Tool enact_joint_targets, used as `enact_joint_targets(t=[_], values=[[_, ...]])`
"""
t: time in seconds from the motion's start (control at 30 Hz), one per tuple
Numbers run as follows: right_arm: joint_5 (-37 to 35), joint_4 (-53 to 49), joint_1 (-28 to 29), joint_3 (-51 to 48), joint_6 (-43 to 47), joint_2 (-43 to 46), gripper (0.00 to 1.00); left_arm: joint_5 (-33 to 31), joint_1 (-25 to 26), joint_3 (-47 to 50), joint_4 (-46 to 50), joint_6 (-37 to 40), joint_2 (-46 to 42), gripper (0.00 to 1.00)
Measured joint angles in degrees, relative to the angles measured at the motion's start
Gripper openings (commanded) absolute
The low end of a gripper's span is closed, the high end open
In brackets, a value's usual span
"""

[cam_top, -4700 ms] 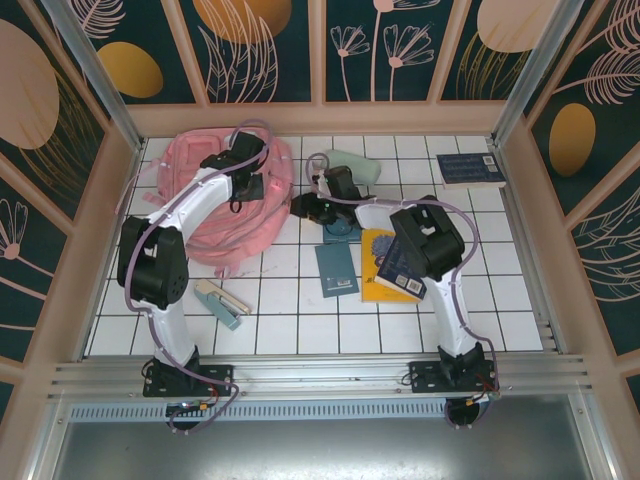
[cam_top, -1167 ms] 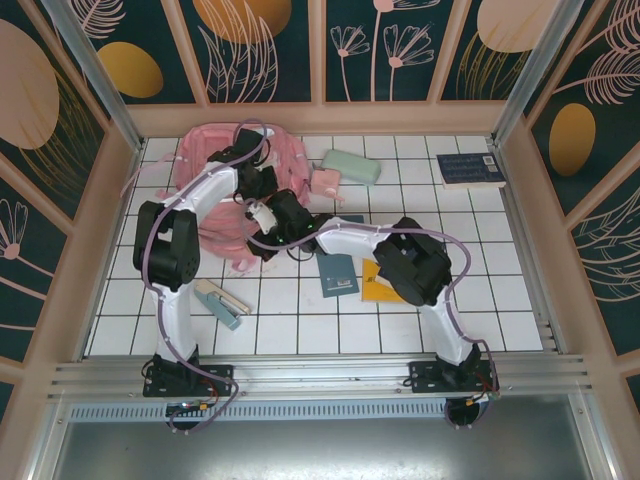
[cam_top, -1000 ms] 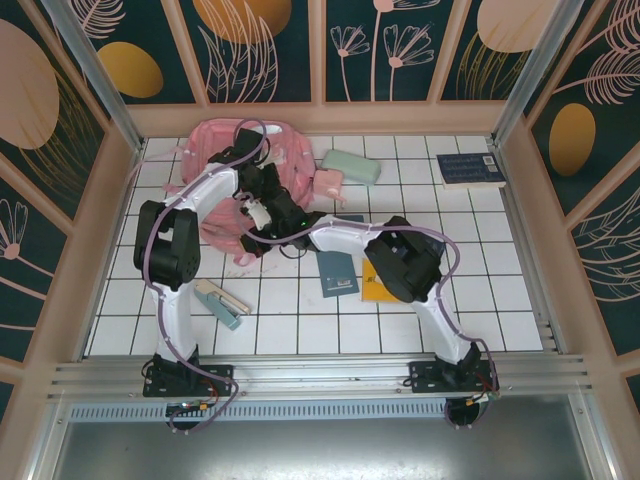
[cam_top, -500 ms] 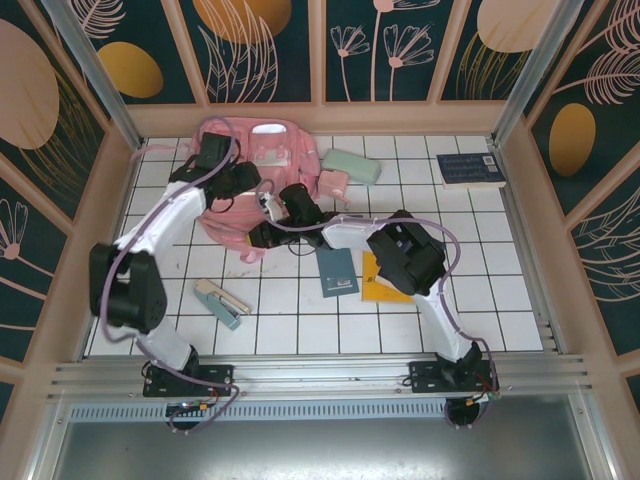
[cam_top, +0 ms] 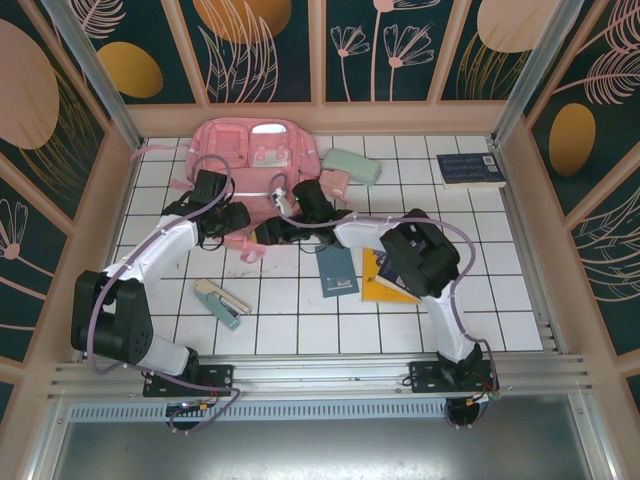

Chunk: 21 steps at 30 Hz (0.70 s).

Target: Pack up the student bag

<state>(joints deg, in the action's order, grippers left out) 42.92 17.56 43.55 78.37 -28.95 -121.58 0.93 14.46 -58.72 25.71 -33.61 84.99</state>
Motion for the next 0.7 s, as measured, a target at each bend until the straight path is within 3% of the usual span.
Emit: enact_joint_targets(t=[0.3, 0.7], values=[[-4.3, -1.2, -5.7, -7.3, 3.5, 11.8, 0.45, 7.3, 0.0, 6.4, -1.6, 3.3, -1.8, 0.5], [-4.5, -1.0, -5.7, -9.9, 4.2, 11.8, 0.45, 7.6, 0.0, 7.5, -2.8, 6.7, 1.0, 0.46]])
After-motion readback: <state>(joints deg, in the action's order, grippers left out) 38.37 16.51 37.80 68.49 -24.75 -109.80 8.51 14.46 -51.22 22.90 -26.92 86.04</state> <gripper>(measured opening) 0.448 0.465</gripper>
